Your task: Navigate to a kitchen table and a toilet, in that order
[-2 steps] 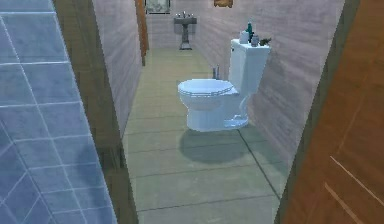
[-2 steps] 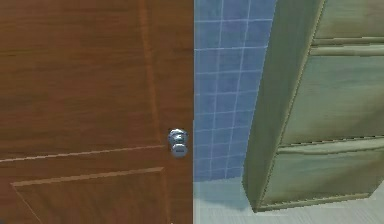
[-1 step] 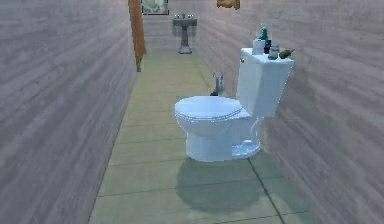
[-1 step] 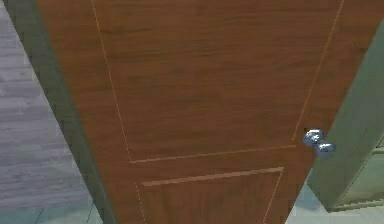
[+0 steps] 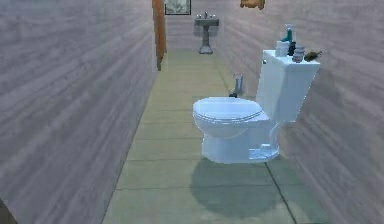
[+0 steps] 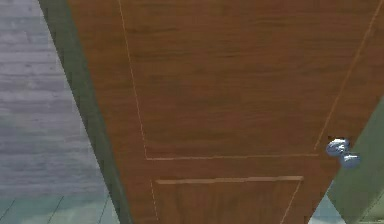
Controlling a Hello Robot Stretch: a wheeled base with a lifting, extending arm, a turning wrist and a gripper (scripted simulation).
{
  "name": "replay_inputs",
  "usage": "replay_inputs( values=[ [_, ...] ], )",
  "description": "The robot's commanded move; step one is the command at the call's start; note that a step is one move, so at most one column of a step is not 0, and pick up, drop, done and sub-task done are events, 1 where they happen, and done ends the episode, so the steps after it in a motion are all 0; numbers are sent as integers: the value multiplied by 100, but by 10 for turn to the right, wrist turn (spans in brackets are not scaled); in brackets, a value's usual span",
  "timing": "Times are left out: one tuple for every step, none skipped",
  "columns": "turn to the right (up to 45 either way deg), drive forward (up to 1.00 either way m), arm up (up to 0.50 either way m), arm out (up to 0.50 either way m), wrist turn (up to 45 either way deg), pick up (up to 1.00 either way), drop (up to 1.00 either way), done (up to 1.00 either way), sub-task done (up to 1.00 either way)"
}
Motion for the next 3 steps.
replay_inputs(
  values=[
    [0, 30, 0, 0, 0, 0, 0, 0, 0],
    [-30, 0, 0, 0, 0, 0, 0, 0, 0],
    [0, 45, 0, 0, 0, 0, 0, 0, 0]
  ],
)
